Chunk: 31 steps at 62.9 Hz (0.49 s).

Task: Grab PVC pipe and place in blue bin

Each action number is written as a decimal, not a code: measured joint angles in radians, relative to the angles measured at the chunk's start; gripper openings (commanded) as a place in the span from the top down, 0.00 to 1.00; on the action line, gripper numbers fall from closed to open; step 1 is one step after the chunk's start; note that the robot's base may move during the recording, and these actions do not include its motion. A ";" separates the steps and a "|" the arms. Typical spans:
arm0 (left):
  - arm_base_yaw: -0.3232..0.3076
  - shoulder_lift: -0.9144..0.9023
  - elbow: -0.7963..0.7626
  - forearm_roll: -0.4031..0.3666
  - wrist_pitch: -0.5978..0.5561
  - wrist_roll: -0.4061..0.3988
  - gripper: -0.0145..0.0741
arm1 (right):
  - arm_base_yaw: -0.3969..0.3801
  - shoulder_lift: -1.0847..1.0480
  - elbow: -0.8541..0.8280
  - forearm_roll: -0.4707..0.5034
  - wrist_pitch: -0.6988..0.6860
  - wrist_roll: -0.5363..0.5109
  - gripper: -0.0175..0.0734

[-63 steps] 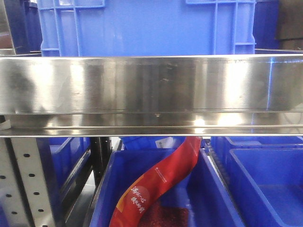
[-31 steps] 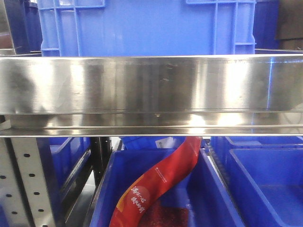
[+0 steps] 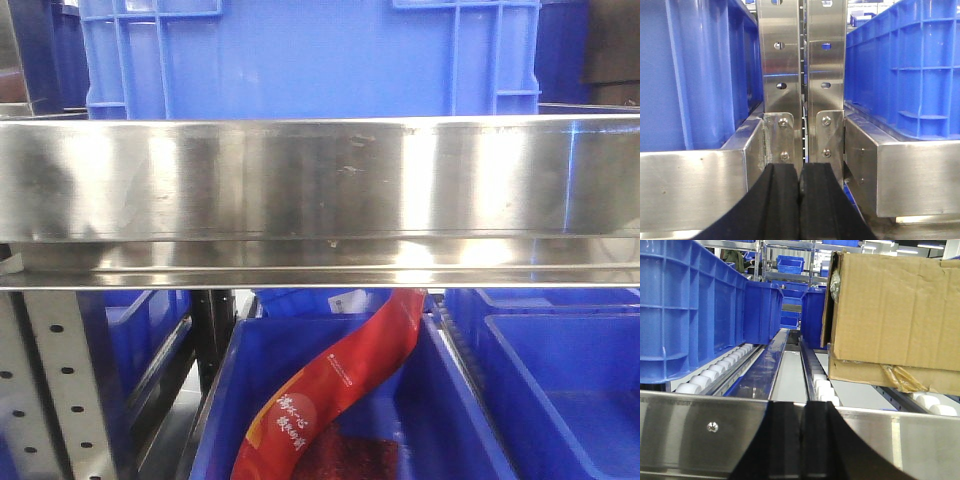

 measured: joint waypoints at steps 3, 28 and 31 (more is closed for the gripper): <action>0.000 0.000 0.000 0.000 0.000 0.000 0.96 | 0.000 0.000 0.000 -0.019 0.000 0.000 0.99; 0.000 0.000 0.000 0.000 0.000 0.000 0.96 | 0.000 0.000 0.000 -0.080 0.000 0.000 0.99; 0.000 0.000 0.000 0.000 0.000 0.000 0.96 | 0.000 0.000 0.000 -0.082 0.000 0.000 0.99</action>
